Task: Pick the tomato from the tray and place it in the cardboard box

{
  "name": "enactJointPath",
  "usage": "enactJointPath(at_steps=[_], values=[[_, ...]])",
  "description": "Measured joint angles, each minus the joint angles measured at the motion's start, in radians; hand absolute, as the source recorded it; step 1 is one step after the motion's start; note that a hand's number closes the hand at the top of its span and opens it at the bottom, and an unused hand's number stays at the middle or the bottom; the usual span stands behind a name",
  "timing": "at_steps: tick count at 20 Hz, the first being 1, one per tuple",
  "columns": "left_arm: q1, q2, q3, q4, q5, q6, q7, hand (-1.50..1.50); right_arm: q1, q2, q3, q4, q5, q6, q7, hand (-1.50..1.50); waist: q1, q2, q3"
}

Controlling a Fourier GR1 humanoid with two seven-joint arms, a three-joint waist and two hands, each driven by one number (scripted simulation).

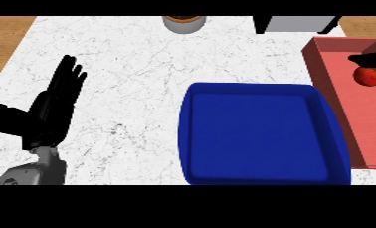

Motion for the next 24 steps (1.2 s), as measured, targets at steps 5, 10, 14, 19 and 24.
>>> enactJointPath(at_steps=[5, 10, 14, 19, 24], values=[[-0.003, -0.011, -0.004, 0.014, -0.011, 0.012, -0.007, 0.00, -0.033, 0.040, -0.116, -0.049, -0.187, -0.008, -0.048, -1.50, -0.012, -0.004, 0.000], [0.007, -0.013, 0.000, 0.020, -0.011, 0.013, -0.015, 0.00, -0.013, 0.063, -0.246, -0.112, -0.401, 0.033, -0.115, -1.50, -0.020, -0.006, -0.001], [0.020, -0.020, -0.010, 0.015, -0.020, 0.014, -0.020, 0.00, 0.057, 0.060, -0.325, -0.192, -0.538, 0.085, -0.149, -1.50, -0.021, -0.006, -0.001], [0.019, -0.023, -0.015, 0.007, -0.026, 0.017, -0.012, 0.00, 0.162, 0.055, -0.389, -0.257, -0.654, 0.103, -0.207, -1.50, -0.016, -0.005, -0.002], [0.013, -0.013, 0.000, 0.025, -0.020, 0.003, -0.028, 0.00, 0.261, 0.027, -0.448, -0.254, -0.758, 0.142, -0.295, -1.50, -0.013, -0.003, -0.002]])
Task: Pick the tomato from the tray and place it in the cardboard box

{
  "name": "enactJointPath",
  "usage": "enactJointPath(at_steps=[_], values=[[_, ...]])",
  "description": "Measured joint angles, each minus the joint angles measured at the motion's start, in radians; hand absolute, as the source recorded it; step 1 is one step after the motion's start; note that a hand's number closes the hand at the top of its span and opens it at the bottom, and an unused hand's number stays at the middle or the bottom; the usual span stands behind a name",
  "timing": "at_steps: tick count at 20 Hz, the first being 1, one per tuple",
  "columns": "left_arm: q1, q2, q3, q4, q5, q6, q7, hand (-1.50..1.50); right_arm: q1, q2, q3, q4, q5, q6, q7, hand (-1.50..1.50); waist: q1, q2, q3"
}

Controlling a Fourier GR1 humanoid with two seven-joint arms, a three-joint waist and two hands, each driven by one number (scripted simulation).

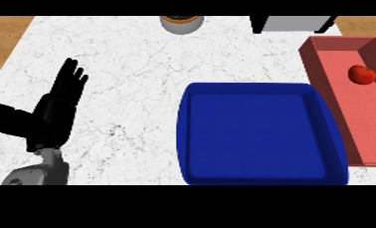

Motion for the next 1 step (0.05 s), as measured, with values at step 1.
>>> enactJointPath(at_steps=[1], values=[[-0.004, 0.004, 0.005, 0.008, 0.005, -0.006, -0.001, 0.00, 0.019, -0.003, -0.005, -0.011, -0.017, 0.004, -0.004, -1.50, 0.000, 0.000, 0.000]])
